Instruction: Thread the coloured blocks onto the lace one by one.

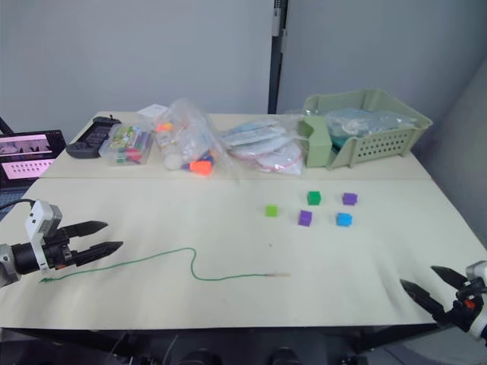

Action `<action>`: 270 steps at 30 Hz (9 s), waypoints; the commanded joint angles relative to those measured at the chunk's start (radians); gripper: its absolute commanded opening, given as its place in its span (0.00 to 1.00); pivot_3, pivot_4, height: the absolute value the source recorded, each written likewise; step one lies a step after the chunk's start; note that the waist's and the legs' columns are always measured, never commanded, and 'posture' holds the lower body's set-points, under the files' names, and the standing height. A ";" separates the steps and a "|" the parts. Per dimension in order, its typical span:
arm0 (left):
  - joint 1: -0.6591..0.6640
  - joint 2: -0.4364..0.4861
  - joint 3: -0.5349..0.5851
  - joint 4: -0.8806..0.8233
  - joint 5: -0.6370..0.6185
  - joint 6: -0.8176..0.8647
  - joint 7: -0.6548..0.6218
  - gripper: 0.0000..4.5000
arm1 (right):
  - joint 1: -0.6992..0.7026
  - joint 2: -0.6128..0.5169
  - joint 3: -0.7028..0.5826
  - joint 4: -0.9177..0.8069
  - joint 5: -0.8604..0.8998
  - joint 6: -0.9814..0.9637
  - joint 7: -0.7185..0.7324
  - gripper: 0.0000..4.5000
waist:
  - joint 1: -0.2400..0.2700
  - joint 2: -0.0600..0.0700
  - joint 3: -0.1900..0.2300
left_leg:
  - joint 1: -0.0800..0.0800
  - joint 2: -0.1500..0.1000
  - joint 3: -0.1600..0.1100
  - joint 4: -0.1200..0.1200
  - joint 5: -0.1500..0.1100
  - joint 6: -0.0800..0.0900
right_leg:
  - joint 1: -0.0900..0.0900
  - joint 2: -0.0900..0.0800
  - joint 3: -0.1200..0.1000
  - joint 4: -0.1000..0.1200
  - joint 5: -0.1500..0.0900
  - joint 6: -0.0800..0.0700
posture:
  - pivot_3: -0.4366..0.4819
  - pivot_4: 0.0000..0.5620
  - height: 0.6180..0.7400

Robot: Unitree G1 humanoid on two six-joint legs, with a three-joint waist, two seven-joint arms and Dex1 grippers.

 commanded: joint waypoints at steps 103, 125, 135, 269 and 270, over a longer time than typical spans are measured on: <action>-0.306 -0.250 -0.533 -0.382 0.137 0.071 -0.030 0.01 | -0.601 0.395 0.472 0.017 -0.329 0.140 -0.816 1.00 | -0.006 0.002 -0.001 | -0.002 -0.004 -0.009 0.003 0.000 0.000 | -0.001 0.001 0.001 0.004 0.000 0.002 | 0.48 0.27 1.00; -0.300 -0.248 -0.530 -0.397 0.132 0.100 -0.006 0.00 | -0.655 0.476 0.484 0.042 -0.338 0.044 -0.849 0.26 | -0.009 0.002 -0.001 | -0.002 -0.004 -0.013 0.003 0.000 0.000 | -0.001 0.001 0.001 0.005 0.001 0.002 | 0.48 0.27 1.00; -0.299 -0.229 -0.533 -0.374 0.133 0.087 -0.034 0.00 | -0.285 0.673 0.780 -0.681 -0.340 0.352 -1.023 0.26 | -0.010 0.004 -0.002 | -0.006 -0.003 -0.017 0.001 0.000 0.000 | -0.007 0.002 -0.001 0.008 0.001 0.001 | 0.48 0.27 1.00; -0.414 -0.506 -0.943 -0.407 0.334 0.198 0.195 0.00 | -0.657 0.056 0.984 -0.123 -0.332 0.012 0.160 0.30 | 0.003 -0.002 0.002 | 0.000 -0.007 -0.020 0.005 -0.001 0.002 | 0.001 0.004 -0.003 0.008 -0.004 -0.005 | 0.48 0.27 1.00; -0.415 -0.521 -0.950 -0.399 0.335 0.191 0.190 0.00 | -0.656 0.056 0.984 -0.126 -0.332 0.014 0.159 0.30 | 0.002 -0.002 0.002 | 0.000 -0.007 -0.020 0.005 -0.001 0.002 | 0.001 0.004 -0.003 0.008 -0.004 -0.005 | 0.48 0.27 1.00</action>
